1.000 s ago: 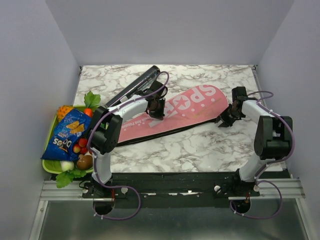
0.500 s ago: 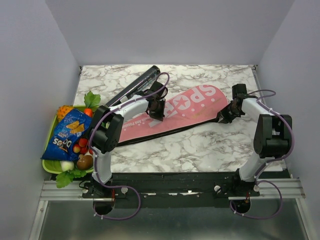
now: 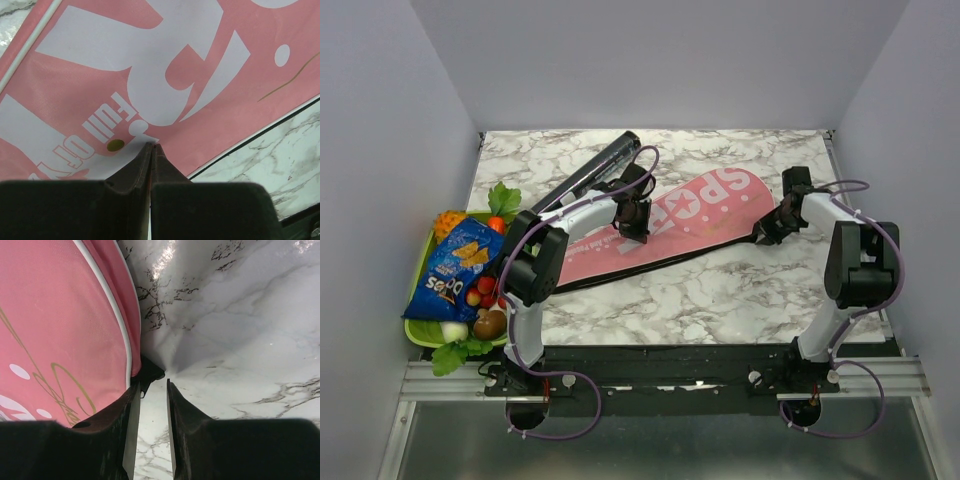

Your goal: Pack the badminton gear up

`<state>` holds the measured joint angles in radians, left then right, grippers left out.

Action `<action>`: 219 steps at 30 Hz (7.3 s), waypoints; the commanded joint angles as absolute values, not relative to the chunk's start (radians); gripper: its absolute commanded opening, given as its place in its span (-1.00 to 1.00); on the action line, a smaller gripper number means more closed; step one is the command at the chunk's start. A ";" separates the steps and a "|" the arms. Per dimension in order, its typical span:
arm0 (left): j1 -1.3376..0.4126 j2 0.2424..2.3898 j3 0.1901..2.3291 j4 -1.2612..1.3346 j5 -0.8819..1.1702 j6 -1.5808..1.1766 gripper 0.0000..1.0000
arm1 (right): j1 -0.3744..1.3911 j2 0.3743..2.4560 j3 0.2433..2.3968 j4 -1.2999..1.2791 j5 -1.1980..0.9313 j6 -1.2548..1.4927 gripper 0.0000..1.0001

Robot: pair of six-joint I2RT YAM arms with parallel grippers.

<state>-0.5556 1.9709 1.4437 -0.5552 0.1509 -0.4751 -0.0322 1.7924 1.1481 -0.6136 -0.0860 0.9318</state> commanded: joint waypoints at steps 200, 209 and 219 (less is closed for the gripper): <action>-0.560 1.962 1.203 -0.390 0.239 -0.460 -1.00 | 0.209 2.226 1.812 -0.835 -0.235 -0.267 -0.99; -0.560 1.977 1.218 -0.388 0.236 -0.459 -1.00 | 0.316 2.152 1.675 -0.810 -0.235 -0.236 -0.99; -0.560 1.990 1.229 -0.379 0.236 -0.460 -1.00 | 0.442 2.083 1.583 -0.812 -0.299 -0.173 -0.99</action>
